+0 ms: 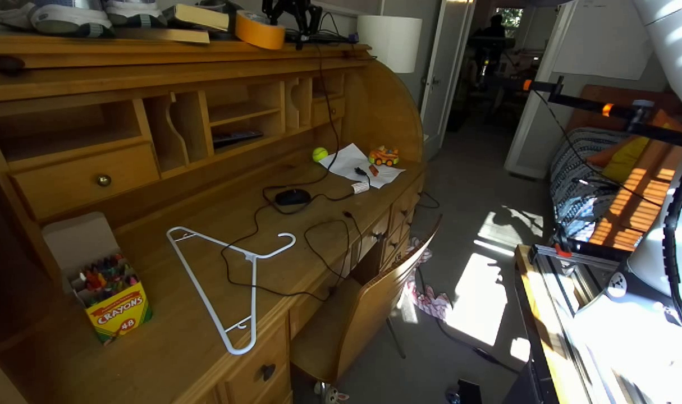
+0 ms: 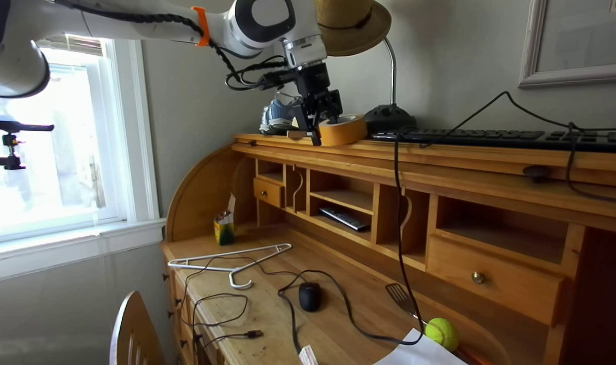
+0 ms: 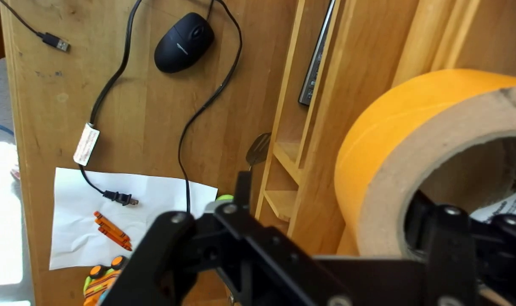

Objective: Move the orange tape closer to the coat hanger

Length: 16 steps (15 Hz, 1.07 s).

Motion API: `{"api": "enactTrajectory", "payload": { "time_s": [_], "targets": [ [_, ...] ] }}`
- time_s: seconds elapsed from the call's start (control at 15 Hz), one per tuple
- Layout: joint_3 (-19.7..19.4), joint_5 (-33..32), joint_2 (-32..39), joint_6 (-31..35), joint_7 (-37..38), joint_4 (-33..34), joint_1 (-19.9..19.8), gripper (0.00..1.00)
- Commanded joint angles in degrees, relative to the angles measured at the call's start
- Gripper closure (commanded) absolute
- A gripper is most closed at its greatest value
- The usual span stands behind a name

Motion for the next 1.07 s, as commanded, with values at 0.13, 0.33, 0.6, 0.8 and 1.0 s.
{"api": "enactTrajectory", "payload": {
  "time_s": [0.13,0.33,0.6,0.8,1.0],
  "targets": [
    [0.2,0.6,-0.1,1.1,0.8,-1.0,0.1,0.65],
    [0.2,0.8,-0.1,1.2,1.0,-1.6,0.0,0.85],
    [0.3,1.1,-0.6,1.0,1.0,-1.9,0.0,0.92],
    [0.4,1.3,-1.2,0.5,1.4,-2.1,0.1,0.92],
    [1.0,4.3,-1.5,3.5,3.7,-1.3,-0.6,0.94]
  ]
}}
